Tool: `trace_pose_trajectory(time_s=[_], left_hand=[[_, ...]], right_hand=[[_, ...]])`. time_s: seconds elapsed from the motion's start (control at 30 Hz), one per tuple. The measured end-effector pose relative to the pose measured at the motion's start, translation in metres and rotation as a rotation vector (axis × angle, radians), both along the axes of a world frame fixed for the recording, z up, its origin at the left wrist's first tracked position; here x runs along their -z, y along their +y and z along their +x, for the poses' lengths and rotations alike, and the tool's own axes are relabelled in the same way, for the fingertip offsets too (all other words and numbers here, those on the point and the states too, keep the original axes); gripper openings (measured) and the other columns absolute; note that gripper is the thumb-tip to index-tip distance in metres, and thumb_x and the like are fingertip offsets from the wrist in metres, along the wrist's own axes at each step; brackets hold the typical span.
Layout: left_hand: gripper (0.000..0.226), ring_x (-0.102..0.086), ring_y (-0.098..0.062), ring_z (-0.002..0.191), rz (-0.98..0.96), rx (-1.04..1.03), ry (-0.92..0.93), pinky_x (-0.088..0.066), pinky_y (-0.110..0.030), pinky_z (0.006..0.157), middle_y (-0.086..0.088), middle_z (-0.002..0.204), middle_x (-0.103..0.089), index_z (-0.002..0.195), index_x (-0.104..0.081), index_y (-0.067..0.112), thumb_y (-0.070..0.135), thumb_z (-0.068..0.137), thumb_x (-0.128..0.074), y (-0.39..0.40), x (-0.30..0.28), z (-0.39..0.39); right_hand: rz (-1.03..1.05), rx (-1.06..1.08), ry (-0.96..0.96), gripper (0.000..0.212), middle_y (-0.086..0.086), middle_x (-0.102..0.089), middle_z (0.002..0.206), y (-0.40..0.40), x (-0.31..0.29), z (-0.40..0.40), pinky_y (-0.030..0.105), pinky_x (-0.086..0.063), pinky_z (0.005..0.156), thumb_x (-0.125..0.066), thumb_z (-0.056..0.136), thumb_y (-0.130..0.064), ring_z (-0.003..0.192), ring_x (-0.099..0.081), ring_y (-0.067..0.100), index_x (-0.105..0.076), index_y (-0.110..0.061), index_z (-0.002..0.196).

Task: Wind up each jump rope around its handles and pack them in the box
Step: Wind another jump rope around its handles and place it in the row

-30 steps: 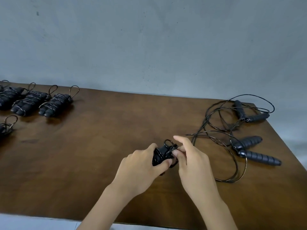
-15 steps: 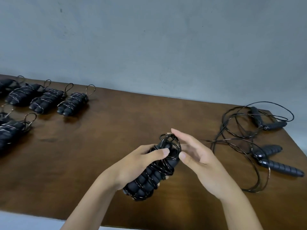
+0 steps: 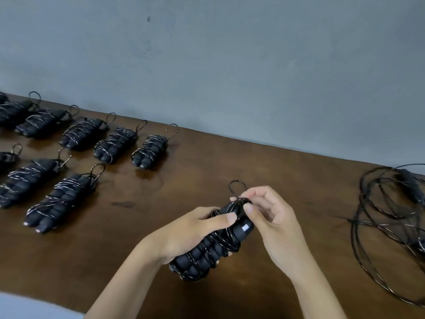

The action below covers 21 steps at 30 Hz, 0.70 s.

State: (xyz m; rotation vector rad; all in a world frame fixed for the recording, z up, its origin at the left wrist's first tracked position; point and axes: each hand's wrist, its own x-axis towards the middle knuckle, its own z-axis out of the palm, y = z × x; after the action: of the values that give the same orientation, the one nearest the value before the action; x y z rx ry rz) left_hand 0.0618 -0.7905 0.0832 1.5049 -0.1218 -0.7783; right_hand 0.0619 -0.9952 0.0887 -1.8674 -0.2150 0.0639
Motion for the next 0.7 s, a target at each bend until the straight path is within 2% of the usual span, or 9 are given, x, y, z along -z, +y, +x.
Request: trace_pose_trajectory(time_s=[0.07,0.13,0.3,0.43,0.5,0.6,0.7], left_hand=[[0.048,-0.067,-0.029,0.081,0.003,-0.03,-0.017,-0.057,-0.045,0.08,-0.02,0.099,-0.075,0.117,-0.062,0.004,0.049,0.102,-0.057,0.018,0.001,0.005],[0.053,-0.067,-0.031,0.084,-0.005,-0.054,-0.03,-0.056,-0.047,0.084,-0.027,0.105,-0.074,0.116,-0.061,0.0,0.051,0.102,-0.057,0.034,0.005,0.009],[0.061,-0.07,-0.028,0.088,-0.01,-0.067,-0.037,-0.058,-0.046,0.087,-0.025,0.11,-0.074,0.121,-0.063,0.001,0.058,0.102,-0.054,0.07,0.015,0.014],[0.065,-0.069,-0.029,0.088,-0.044,-0.112,-0.028,-0.058,-0.046,0.088,-0.025,0.106,-0.074,0.123,-0.063,0.0,0.06,0.099,-0.055,0.1,0.02,0.014],[0.067,-0.07,-0.032,0.092,-0.064,-0.115,-0.033,-0.057,-0.052,0.094,-0.029,0.112,-0.072,0.122,-0.062,-0.001,0.061,0.1,-0.056,0.119,0.023,0.014],[0.058,-0.069,-0.037,0.096,-0.124,-0.12,-0.033,-0.052,-0.061,0.098,-0.034,0.116,-0.069,0.121,-0.058,-0.006,0.049,0.099,-0.056,0.147,0.03,0.016],[0.055,-0.068,-0.04,0.097,-0.217,-0.165,0.004,-0.054,-0.054,0.095,-0.038,0.122,-0.064,0.129,-0.056,-0.004,0.039,0.096,-0.06,0.168,0.035,0.017]], right_hand=[[0.015,-0.045,0.013,0.03,-0.013,-0.073,0.116,0.019,0.0,0.003,0.023,-0.051,0.096,-0.061,0.101,-0.021,0.11,-0.067,0.009,-0.059,-0.036,0.128],[0.0,-0.077,0.021,0.037,-0.015,-0.071,0.121,0.037,0.001,0.006,0.024,-0.049,0.098,-0.063,0.1,-0.019,0.114,-0.065,0.008,-0.06,-0.038,0.13],[0.039,0.052,0.001,0.025,-0.004,-0.075,0.094,0.079,0.012,0.016,0.031,-0.053,0.085,-0.07,0.092,-0.01,0.093,-0.069,0.015,-0.072,-0.029,0.107],[0.149,0.1,0.013,0.02,0.002,-0.075,0.084,0.113,0.017,0.021,0.025,-0.056,0.073,-0.071,0.09,-0.002,0.084,-0.07,0.019,-0.073,-0.019,0.099],[0.186,0.1,0.018,0.018,0.0,-0.076,0.086,0.127,0.017,0.024,0.025,-0.058,0.074,-0.07,0.089,0.001,0.081,-0.071,0.014,-0.072,-0.014,0.099],[0.222,0.075,0.028,0.017,-0.005,-0.077,0.096,0.145,0.019,0.03,0.024,-0.058,0.077,-0.069,0.09,0.002,0.081,-0.071,0.009,-0.07,-0.011,0.1],[0.262,0.056,0.043,0.015,-0.003,-0.075,0.111,0.162,0.026,0.036,0.024,-0.056,0.082,-0.067,0.092,-0.001,0.09,-0.071,0.011,-0.068,-0.008,0.105]])
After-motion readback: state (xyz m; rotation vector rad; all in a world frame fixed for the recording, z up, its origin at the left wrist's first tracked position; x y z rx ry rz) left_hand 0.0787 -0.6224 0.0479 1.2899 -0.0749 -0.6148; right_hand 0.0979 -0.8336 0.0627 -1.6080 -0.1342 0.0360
